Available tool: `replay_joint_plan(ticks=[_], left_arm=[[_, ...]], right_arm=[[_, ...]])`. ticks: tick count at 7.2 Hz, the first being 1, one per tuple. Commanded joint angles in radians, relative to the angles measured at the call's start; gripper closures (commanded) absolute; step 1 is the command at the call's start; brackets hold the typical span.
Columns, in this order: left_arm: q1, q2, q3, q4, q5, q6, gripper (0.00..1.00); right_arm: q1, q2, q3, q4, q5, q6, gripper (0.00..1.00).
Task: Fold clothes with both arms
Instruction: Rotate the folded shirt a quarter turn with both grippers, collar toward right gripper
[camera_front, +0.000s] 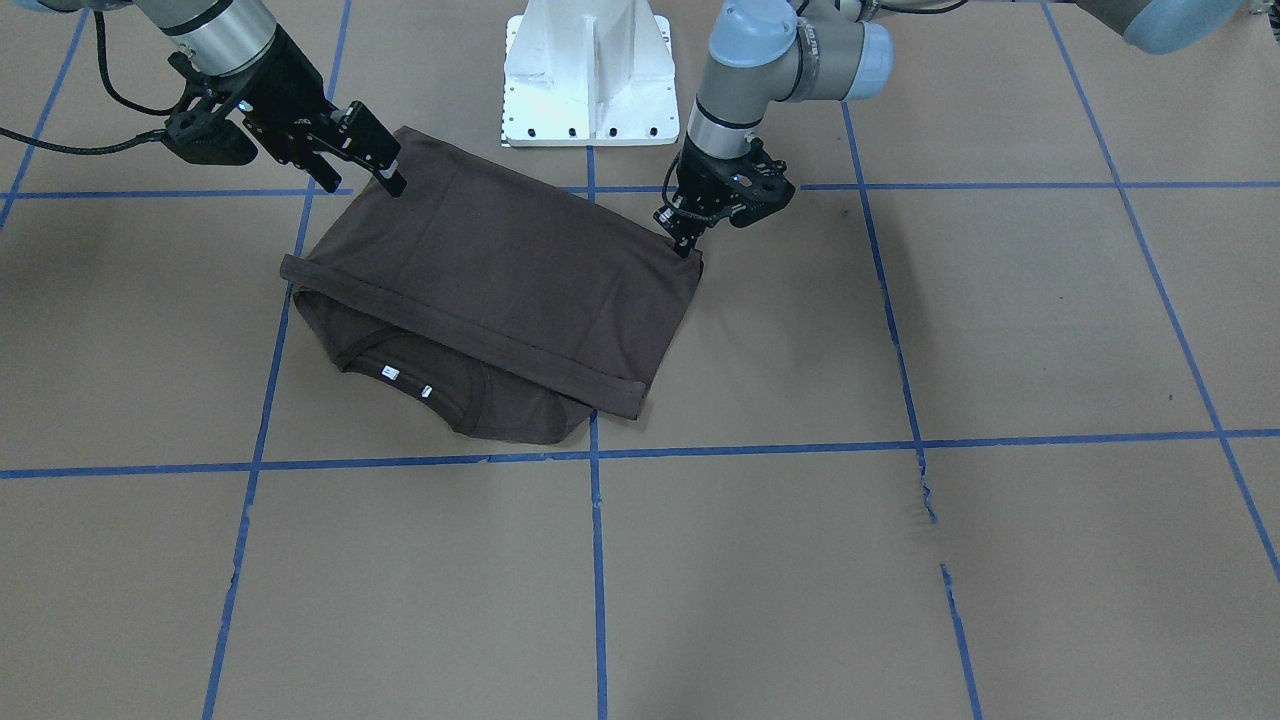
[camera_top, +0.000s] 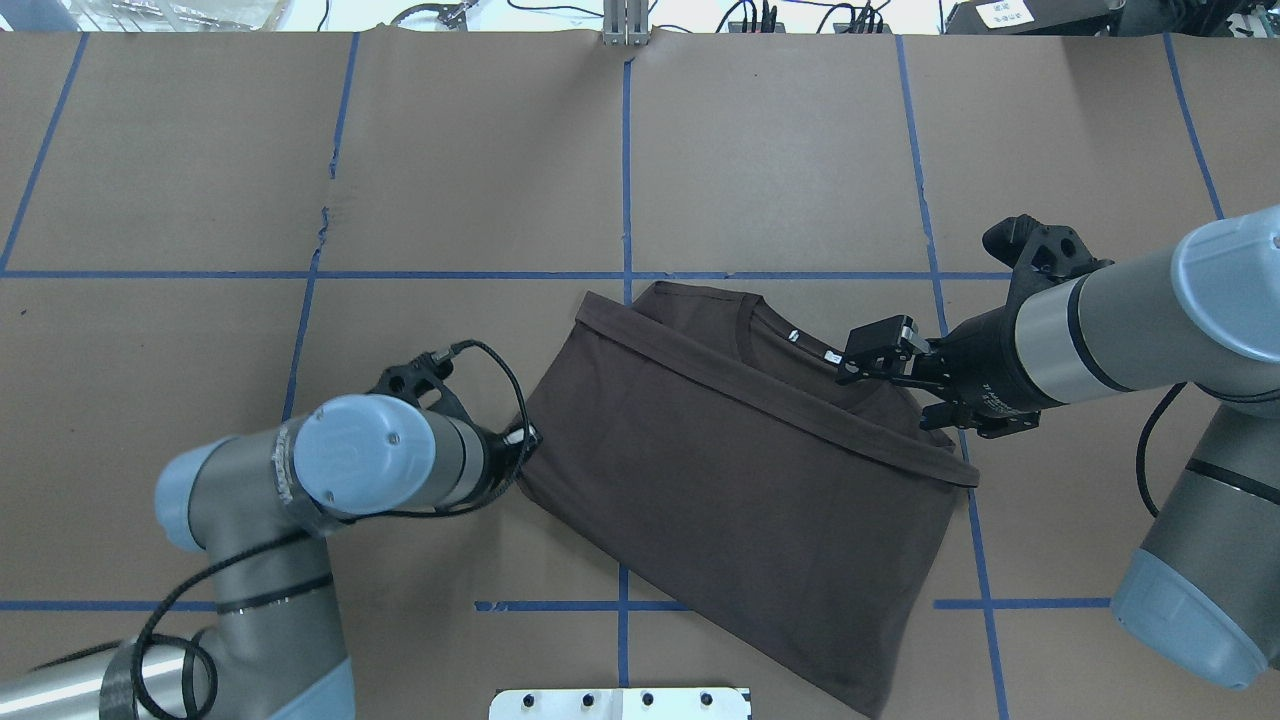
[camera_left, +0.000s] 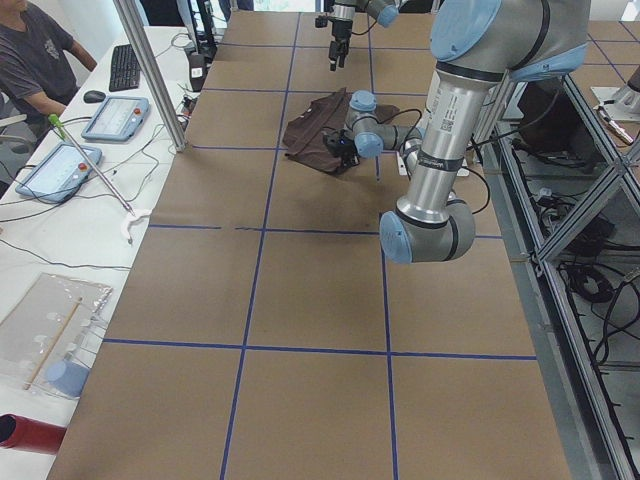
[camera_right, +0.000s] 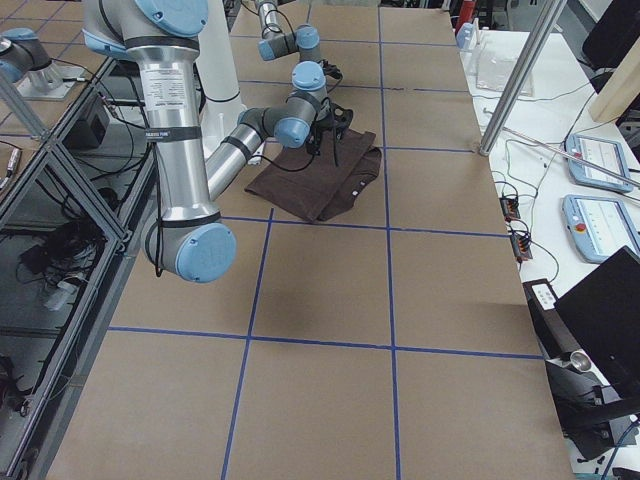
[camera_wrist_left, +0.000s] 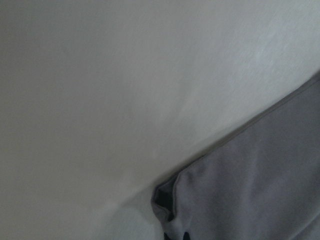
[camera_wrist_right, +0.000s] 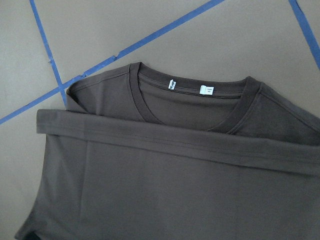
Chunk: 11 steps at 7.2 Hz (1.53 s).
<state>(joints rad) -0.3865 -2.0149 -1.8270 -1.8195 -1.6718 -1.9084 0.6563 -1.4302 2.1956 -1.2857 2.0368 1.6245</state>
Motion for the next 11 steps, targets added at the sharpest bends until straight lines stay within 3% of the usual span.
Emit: replay_joint_plan(ticks=[1, 3, 6, 7, 8, 10, 11], left_arm=[[-0.148, -0.036, 0.091, -0.01, -0.002, 0.164, 1.0], [-0.263, -0.175, 0.312, -0.044, 0.0, 0.277, 1.0], [-0.333, -0.383, 0.696, -0.324, 0.009, 0.418, 1.0], [-0.333, -0.442, 0.853, -0.484, 0.036, 0.451, 1.0], [-0.333, -0.49, 0.933, -0.554, 0.079, 0.482, 1.0], [-0.333, -0.512, 0.969, -0.569, 0.086, 0.543, 1.0], [-0.334, -0.509, 0.973, -0.583, 0.136, 0.56, 0.01]], right_arm=[[0.0, 0.007, -0.002, -0.001, -0.001, 0.0, 0.0], [-0.001, 0.007, -0.007, -0.001, -0.003, 0.0, 0.0], [-0.001, 0.008, -0.004, 0.0, -0.003, 0.002, 0.0], [-0.001, 0.008, 0.003, 0.0, -0.001, 0.002, 0.0], [-0.001, 0.037, -0.003, -0.001, -0.003, 0.002, 0.0], [-0.007, 0.045, -0.008, -0.003, -0.015, 0.002, 0.0], [-0.02, 0.043, -0.008, -0.004, -0.017, 0.002, 0.0]])
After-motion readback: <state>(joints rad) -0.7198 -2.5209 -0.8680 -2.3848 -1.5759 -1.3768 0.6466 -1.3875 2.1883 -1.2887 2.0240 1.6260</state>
